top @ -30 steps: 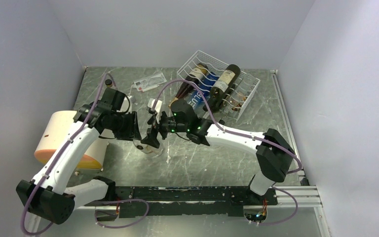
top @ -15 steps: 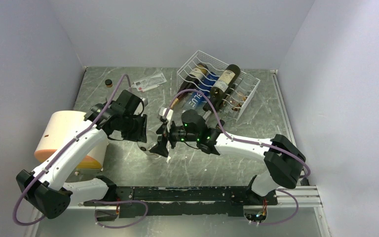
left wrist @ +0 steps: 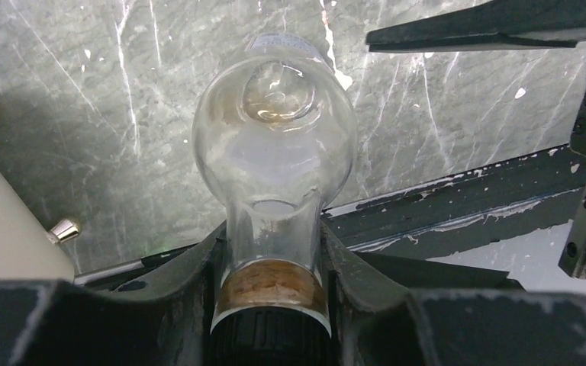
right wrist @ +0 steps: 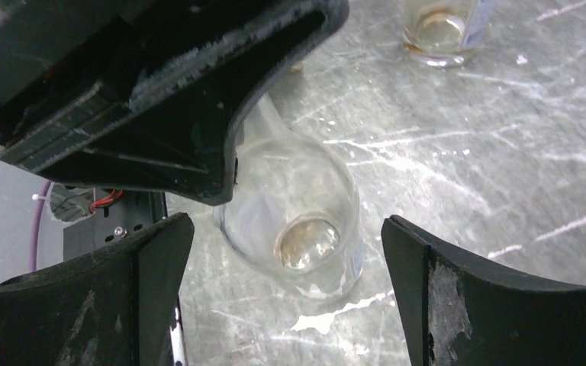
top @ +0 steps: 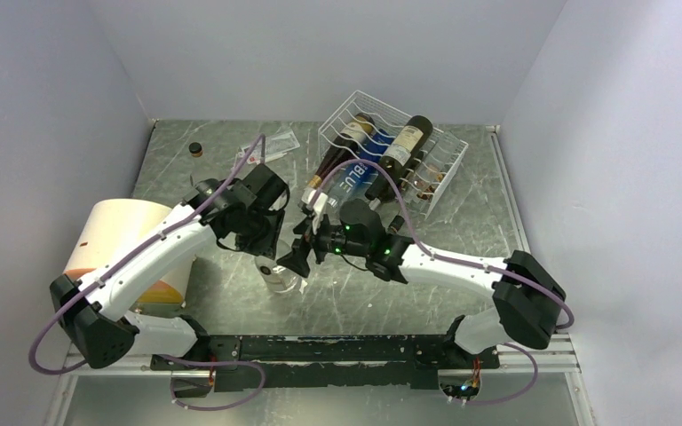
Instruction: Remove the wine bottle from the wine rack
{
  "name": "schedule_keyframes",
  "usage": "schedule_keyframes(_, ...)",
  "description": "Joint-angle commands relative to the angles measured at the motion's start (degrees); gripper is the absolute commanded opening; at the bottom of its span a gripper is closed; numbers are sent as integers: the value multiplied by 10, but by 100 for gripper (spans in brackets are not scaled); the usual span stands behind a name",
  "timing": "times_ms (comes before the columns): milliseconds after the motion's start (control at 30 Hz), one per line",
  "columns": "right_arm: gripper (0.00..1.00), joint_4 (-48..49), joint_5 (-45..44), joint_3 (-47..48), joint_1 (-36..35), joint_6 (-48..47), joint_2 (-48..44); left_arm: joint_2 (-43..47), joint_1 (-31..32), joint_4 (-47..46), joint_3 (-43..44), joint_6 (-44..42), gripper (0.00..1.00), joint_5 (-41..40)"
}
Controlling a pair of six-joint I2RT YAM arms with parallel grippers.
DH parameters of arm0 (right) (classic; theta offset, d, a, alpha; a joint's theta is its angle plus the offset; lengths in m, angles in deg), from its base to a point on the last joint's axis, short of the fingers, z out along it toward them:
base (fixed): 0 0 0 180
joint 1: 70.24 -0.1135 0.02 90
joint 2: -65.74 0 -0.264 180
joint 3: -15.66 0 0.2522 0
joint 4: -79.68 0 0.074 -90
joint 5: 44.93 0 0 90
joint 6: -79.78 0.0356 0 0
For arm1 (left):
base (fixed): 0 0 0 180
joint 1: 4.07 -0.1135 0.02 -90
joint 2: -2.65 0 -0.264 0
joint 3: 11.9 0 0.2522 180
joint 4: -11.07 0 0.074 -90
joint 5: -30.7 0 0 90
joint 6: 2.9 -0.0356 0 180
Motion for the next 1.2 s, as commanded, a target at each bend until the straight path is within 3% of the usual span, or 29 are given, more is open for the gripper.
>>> schedule_keyframes(0, 100, 20, -34, -38, 6, 19, -35, -16, 25, -16, 48, 21, 36, -30)
schedule_keyframes(133, 100, 30, -50, -67, 6, 31, -57, -16, 32, -28, 50, 20, 53, -24)
schedule_keyframes(300, 100, 24, -58, -81, 7, 42, -72, 0, 32, -36, 66, 14, 64, -24)
schedule_keyframes(400, 100, 23, -61, -83, 7, 44, -74, 16, 32, -45, 81, 7, 84, -21)
schedule_keyframes(533, 100, 5, -77, -60, 6, 48, -66, 34, 32, -56, 128, -13, 90, -43)
schedule_keyframes(633, 100, 0, -93, -41, 2, 53, -57, 43, 28, -76, 177, -36, 94, -117)
schedule_keyframes(733, 99, 5, -84, -27, -6, 39, -49, 69, -3, -165, 187, -70, 98, -192)
schedule_keyframes(1000, 96, -27, -125, 41, -49, 17, -6, 119, -141, -437, 116, -168, 100, -156)
schedule_keyframes(1167, 88, -39, -205, 76, -74, 23, 30, 172, -151, -611, 11, -206, 100, -175)
